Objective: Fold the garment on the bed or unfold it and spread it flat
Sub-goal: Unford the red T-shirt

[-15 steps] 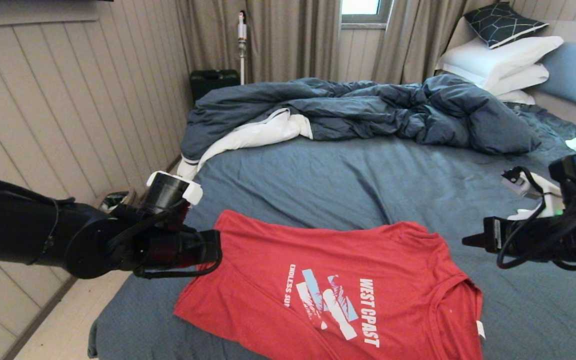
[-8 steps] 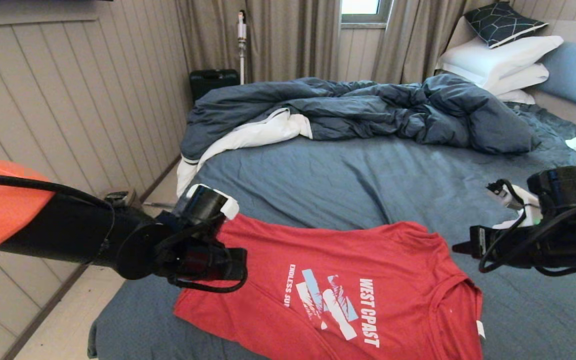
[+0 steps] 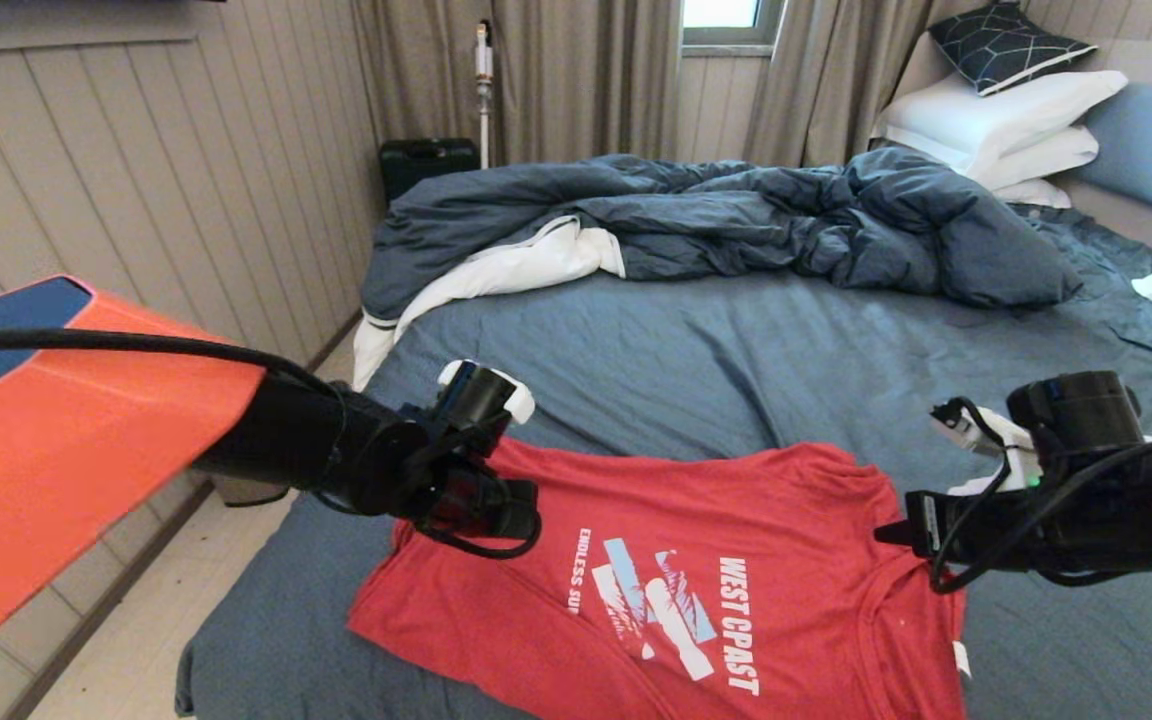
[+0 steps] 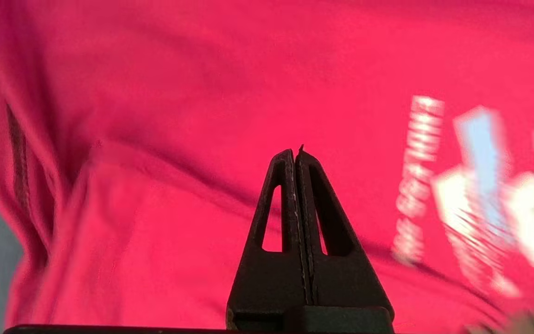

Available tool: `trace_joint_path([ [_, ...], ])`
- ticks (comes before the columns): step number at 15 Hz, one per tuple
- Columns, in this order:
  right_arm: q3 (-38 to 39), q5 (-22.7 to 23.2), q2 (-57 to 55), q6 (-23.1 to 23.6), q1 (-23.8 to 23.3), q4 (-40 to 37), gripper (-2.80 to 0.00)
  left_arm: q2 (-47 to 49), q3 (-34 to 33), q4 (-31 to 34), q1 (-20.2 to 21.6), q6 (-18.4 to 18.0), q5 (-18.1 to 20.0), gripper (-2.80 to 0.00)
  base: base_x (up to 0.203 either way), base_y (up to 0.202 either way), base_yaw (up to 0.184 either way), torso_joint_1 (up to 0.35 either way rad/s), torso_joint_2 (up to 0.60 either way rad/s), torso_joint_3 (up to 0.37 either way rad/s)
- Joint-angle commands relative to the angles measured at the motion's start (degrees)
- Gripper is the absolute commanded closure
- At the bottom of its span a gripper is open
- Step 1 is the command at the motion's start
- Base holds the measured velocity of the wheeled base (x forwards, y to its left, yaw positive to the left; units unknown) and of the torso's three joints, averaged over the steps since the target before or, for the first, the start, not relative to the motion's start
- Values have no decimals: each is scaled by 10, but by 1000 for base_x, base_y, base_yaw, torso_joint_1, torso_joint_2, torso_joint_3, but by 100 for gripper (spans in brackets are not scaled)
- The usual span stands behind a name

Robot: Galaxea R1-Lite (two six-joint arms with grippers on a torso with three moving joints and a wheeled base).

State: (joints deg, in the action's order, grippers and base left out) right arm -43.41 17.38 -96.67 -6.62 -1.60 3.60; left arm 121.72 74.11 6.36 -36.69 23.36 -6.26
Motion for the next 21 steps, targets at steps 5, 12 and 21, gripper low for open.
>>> trace_joint_path([
  [5, 14, 1, 5, -1, 8, 12, 0, 36, -11, 0, 14, -18, -54, 0, 0, 0, 0, 0, 0, 0],
  [12, 15, 1, 2, -1, 8, 12, 0, -30, -106, -10, 10, -19, -65, 0, 0, 0, 0, 0, 0, 0],
  [21, 13, 0, -5, -1, 5, 13, 0, -95, -280, -85, -38, -18, -65, 0, 0, 0, 0, 0, 0, 0],
])
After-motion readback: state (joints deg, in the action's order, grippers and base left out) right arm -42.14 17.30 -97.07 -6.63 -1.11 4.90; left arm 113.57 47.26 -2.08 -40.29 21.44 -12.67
